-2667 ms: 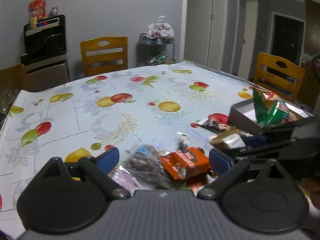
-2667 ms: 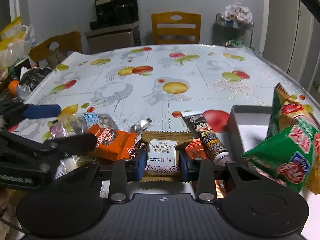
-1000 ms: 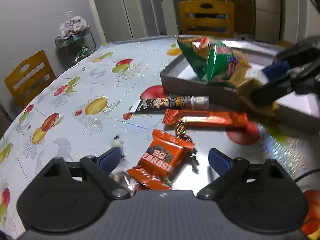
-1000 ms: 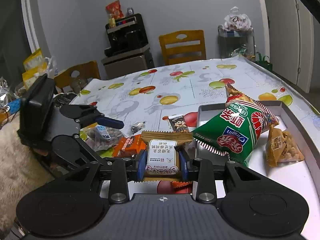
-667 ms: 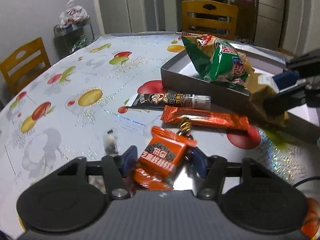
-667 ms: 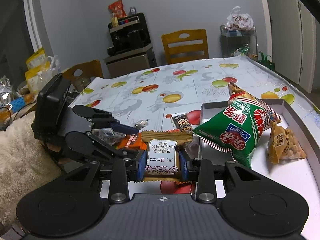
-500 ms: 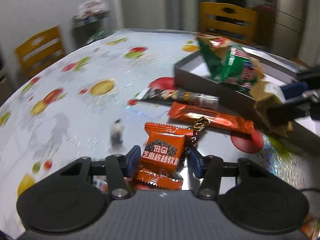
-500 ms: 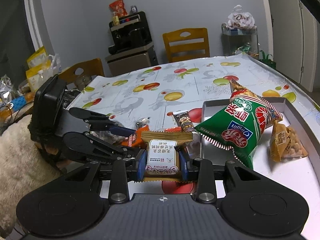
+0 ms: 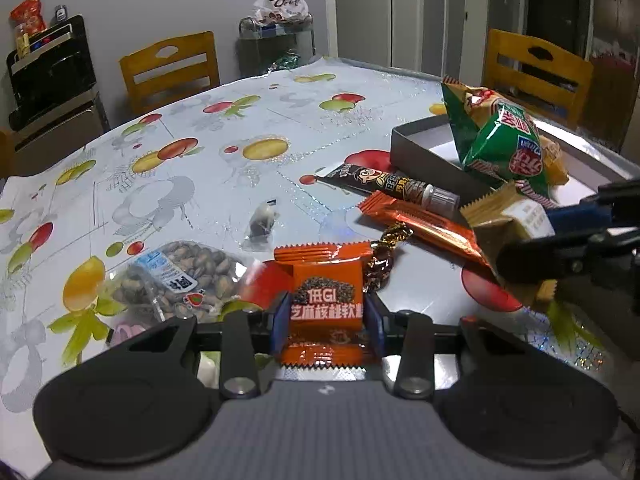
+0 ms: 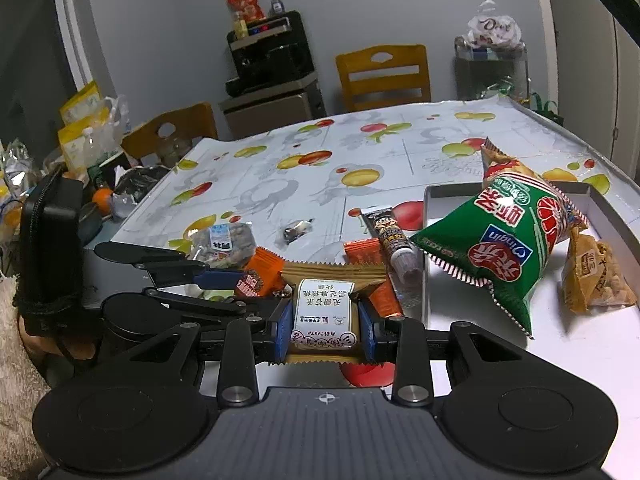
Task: Organize snacks
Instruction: 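Carry the wafer pack and orange candy over the gray tray with both grippers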
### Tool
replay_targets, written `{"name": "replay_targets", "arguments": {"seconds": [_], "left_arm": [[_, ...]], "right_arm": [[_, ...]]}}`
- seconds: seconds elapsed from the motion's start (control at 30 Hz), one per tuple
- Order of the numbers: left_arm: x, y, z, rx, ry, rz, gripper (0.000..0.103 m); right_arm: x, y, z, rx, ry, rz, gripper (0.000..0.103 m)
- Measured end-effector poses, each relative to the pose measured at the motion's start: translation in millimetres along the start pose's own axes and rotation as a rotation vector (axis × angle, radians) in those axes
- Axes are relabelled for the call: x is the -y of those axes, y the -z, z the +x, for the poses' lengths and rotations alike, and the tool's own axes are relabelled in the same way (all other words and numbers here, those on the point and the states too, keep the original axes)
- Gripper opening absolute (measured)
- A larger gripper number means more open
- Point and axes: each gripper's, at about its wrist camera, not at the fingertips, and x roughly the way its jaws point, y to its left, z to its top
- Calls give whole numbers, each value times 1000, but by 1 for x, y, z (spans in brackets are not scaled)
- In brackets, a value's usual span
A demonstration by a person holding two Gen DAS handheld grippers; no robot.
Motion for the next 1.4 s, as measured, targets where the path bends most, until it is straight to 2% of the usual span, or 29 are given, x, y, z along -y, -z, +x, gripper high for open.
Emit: {"name": "replay_targets", "arguments": {"seconds": [0.2,0.37,0.87,1.0,1.17,1.4], "left_arm": [[-8,2,4,24,-14,-78,37],[-14,3,-5,35,-36,-104,35],[-15,-8,-54,124,-39,-117,35],[-18,-12,-66,152,-16,-138,35],[-21,-9,-68,105,13,-138,35],[-27,16,-67,19,-11,-140,35]], "right_arm": [[-1,2,1,-4,1,0,35],[-1,1,0,5,5,-7,35],[-5,-2,1,7,-4,-26,35],[-6,-4,-1,13,-2,-29,35],[-7,-5,-2,15,-5,-38,35],[-5,-5,-2,12,-6,-30,35]]}}
